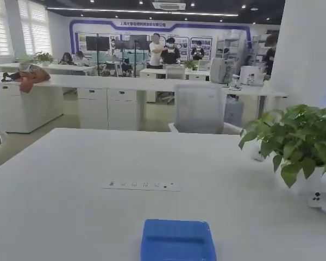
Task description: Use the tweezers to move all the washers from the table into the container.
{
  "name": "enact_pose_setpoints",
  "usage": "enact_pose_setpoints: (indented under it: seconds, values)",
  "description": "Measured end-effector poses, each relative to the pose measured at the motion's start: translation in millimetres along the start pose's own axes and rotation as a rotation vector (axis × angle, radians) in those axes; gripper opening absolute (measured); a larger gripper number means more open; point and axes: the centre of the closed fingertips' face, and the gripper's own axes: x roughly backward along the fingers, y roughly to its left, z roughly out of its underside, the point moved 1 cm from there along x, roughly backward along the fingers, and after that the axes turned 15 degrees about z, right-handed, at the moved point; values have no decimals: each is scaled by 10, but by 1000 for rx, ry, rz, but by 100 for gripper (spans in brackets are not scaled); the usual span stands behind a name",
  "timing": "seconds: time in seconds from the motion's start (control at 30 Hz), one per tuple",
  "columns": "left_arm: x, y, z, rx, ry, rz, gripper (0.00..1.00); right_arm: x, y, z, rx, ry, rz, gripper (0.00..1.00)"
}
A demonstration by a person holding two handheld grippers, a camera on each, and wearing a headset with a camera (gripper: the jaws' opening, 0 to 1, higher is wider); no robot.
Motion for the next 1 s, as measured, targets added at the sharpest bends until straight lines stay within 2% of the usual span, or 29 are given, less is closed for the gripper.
enact_pose_setpoints:
  seconds: [0.13, 0.23, 0.43, 1.0]
  values:
    - [11, 7, -32, 10, -23, -3, 99, -8, -1, 1, -3, 4, 0, 99]
    - [8, 10, -12, 36, -12, 3, 99, -9, -12, 10, -10, 9, 1, 99]
    - [14, 10, -12, 38, -15, 2, 99, -8, -23, 6, -12, 8, 5, 99]
    - [15, -11, 18, 29, 9, 9, 99, 15, -55, -8, -10, 2, 16, 99]
